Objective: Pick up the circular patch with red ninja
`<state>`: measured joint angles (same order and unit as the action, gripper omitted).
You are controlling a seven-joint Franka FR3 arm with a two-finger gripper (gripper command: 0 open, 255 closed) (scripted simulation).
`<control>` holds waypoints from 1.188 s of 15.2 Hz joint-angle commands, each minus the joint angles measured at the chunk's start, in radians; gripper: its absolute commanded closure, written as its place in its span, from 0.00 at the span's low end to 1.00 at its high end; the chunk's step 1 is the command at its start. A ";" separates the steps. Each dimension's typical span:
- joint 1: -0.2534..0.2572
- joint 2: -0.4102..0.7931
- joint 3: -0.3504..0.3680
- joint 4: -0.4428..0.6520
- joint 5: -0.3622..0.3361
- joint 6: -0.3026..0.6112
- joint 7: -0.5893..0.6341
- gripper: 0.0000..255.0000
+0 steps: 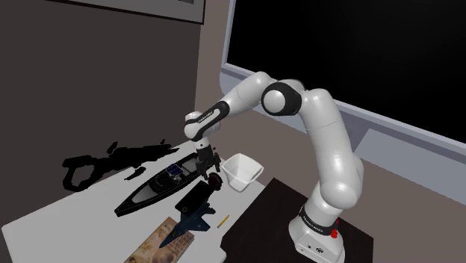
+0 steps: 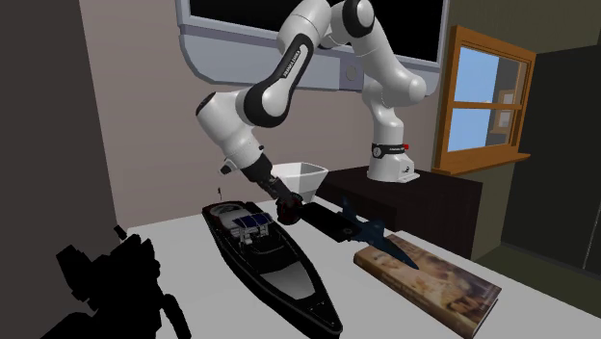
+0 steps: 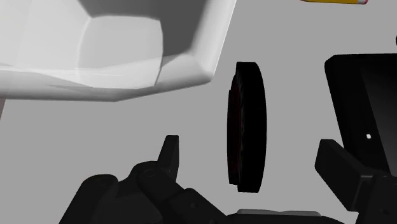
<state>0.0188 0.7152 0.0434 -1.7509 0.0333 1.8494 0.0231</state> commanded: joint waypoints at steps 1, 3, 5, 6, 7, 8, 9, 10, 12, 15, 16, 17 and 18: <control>0.000 0.004 0.000 0.000 0.000 0.004 0.000 1.00; 0.000 0.003 0.000 -0.001 0.000 0.005 0.000 1.00; 0.000 0.004 0.000 -0.001 0.000 0.005 0.000 1.00; 0.000 0.004 0.000 -0.001 0.000 0.005 0.000 1.00; 0.000 0.003 0.000 -0.002 0.000 0.005 0.000 1.00; 0.000 0.004 0.000 -0.002 0.000 0.005 0.000 1.00; 0.000 0.004 0.000 -0.001 0.000 0.005 0.000 1.00; 0.000 0.003 0.000 -0.001 0.000 0.004 0.000 1.00; 0.000 -0.018 0.001 -0.006 0.001 -0.012 0.001 1.00; -0.001 -0.049 0.001 -0.012 0.001 -0.036 0.001 1.00; -0.001 -0.059 0.001 -0.014 0.002 -0.045 0.002 1.00; -0.001 -0.069 0.002 -0.015 0.002 -0.054 0.002 1.00; -0.002 -0.079 0.002 -0.016 0.002 -0.062 0.002 1.00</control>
<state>0.0170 0.6462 0.0447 -1.7659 0.0348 1.7960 0.0243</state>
